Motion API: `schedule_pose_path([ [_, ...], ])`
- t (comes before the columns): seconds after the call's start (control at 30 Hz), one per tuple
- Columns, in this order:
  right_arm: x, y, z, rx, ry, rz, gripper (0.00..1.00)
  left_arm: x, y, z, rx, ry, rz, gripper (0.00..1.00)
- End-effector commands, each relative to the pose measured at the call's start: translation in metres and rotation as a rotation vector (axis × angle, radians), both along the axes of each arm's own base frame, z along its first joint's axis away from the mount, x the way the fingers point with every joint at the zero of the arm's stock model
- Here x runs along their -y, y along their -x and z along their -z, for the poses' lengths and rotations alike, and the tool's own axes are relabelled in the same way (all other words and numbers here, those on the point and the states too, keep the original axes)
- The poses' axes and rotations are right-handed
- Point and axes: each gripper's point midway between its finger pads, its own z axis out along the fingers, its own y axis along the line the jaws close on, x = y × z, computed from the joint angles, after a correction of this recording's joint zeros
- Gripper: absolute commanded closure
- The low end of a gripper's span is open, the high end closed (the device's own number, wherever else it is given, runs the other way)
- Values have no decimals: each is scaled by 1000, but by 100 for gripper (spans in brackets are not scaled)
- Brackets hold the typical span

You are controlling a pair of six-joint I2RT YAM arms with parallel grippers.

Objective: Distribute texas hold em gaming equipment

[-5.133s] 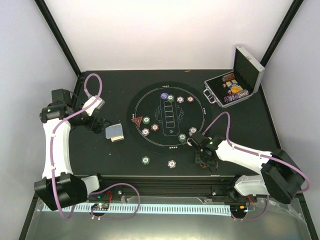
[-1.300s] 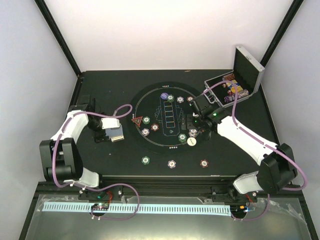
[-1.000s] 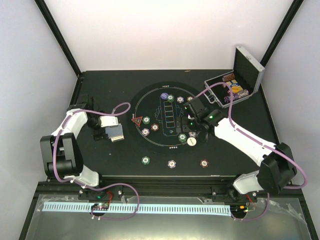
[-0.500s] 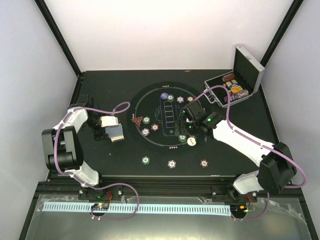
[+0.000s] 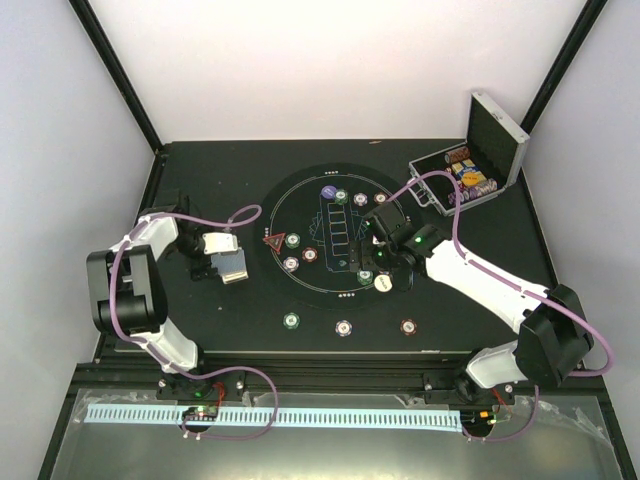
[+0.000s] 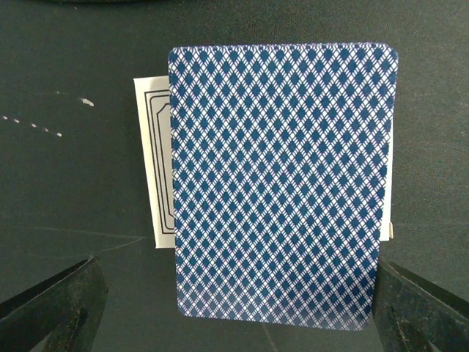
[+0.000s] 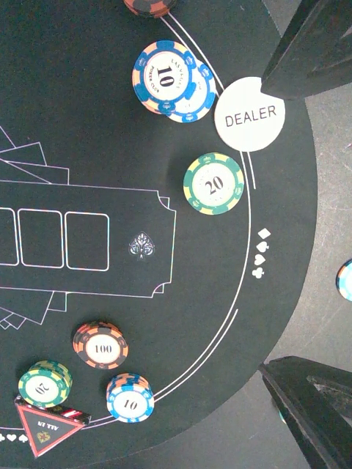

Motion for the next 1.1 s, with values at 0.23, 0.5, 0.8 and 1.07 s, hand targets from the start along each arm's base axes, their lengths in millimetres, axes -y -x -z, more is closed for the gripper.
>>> schedule_pose_path([
  [0.23,-4,3,-7,3,-26,-2,2,1,1,7,-1,10,40,1],
  [0.5,-3,5,-6,-3,-27,0,2,2,9,13,-15,4,59,1],
  [0.8,-7,4,-7,-7,-41,-3,2,2,4,17,9,7,61,1],
  [1.07,-7,4,-9,-5,-44,-9,3,-3,-8,21,21,-5,22,1],
])
